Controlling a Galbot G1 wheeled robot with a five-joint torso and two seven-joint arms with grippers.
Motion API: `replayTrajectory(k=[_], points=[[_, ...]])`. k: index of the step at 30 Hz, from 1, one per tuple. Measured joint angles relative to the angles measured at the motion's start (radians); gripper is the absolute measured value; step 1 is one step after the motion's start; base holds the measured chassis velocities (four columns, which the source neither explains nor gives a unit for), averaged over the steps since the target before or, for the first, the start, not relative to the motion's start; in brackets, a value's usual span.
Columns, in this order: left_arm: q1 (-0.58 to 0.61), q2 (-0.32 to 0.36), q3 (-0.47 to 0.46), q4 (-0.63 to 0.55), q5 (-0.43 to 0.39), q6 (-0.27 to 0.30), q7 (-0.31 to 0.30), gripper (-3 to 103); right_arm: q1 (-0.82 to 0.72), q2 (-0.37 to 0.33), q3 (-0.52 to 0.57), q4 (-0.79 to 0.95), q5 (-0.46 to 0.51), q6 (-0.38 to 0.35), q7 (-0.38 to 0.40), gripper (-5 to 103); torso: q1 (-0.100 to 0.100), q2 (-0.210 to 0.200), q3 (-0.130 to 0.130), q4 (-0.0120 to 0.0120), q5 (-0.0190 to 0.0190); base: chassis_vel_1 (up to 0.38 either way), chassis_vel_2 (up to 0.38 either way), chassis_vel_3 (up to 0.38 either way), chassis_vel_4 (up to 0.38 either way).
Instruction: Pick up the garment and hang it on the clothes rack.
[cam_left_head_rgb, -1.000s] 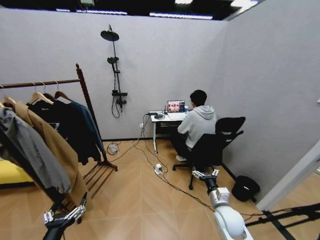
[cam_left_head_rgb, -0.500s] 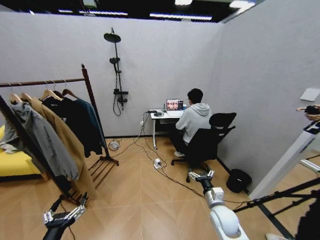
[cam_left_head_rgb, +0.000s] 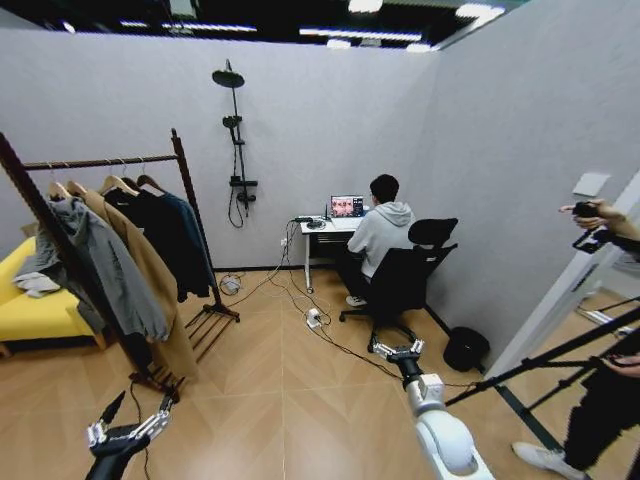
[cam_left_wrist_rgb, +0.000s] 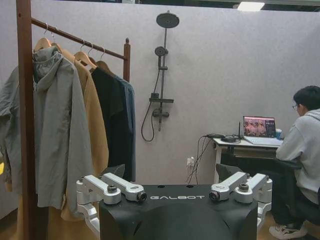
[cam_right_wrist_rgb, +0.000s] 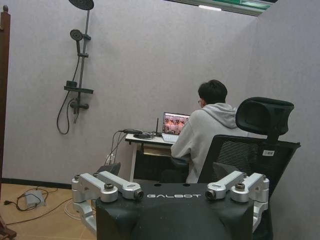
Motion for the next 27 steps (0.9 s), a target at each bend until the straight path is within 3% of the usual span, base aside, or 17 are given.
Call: replayTrajectory(k=[14, 27], points=[[0.000, 0.000, 0.000, 0.000, 0.000, 0.000, 0.000, 100, -0.005, 0.005, 0.006, 0.006, 0.001, 0.027, -0.037, 100, 0.000, 0.000, 0.000, 0.0002, 0.0000, 0.098, -0.097, -0.095, 0.093], [0.000, 0.000, 0.000, 0.000, 0.000, 0.000, 0.000, 100, 0.003, 0.012, 0.002, 0.010, -0.006, -0.005, -0.040, 100, 0.000, 0.000, 0.000, 0.0002, -0.0001, 0.000, 0.000, 0.000, 0.000]])
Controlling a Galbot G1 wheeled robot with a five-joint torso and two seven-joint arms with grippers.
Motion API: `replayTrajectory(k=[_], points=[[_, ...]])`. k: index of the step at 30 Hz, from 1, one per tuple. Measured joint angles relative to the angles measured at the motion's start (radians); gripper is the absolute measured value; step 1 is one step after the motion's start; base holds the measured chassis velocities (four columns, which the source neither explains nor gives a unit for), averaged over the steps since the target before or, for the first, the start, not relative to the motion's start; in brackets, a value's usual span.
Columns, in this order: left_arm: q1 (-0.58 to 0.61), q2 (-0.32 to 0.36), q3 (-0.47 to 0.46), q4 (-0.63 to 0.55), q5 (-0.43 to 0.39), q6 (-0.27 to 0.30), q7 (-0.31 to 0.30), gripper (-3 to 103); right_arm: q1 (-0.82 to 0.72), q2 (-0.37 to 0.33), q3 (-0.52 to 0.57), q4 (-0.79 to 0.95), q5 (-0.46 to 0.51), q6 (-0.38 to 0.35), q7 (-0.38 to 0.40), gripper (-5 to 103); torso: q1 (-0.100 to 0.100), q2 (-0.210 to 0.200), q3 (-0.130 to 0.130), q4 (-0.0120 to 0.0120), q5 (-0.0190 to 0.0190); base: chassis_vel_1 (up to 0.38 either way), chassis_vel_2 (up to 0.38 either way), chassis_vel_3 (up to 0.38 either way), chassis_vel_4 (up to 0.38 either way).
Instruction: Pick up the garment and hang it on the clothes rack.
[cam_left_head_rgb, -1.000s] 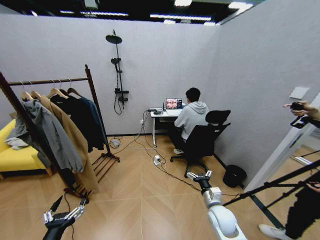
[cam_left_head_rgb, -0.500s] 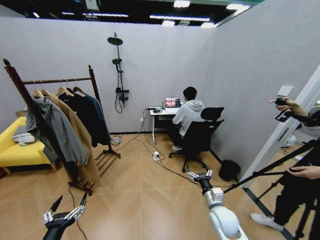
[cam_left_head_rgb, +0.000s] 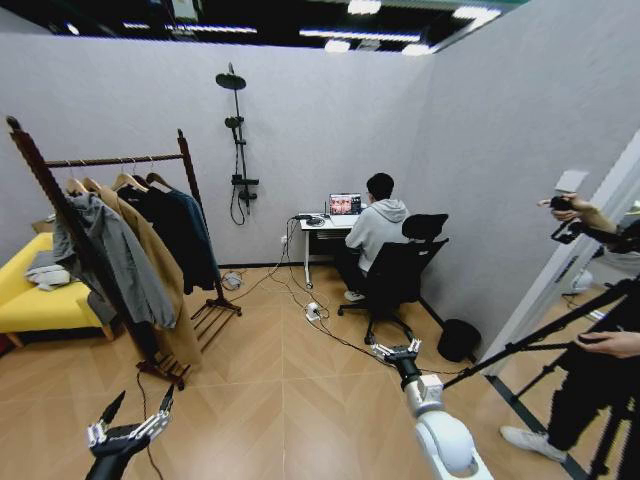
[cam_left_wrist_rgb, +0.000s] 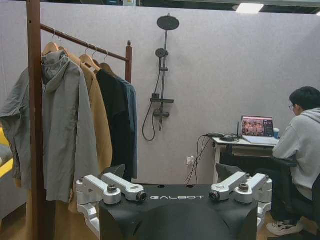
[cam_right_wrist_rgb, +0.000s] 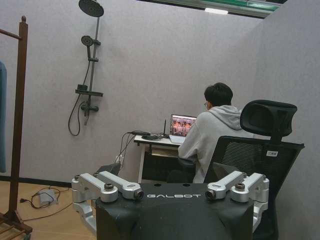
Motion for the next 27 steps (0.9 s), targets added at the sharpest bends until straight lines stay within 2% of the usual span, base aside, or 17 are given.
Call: replayTrajectory(k=[27], points=[[0.000, 0.000, 0.000, 0.000, 0.000, 0.000, 0.000, 100, -0.005, 0.002, 0.000, 0.008, -0.002, 0.001, 0.002, 100, 0.000, 0.000, 0.000, -0.0001, 0.0001, 0.024, -0.018, -0.023, 0.021]])
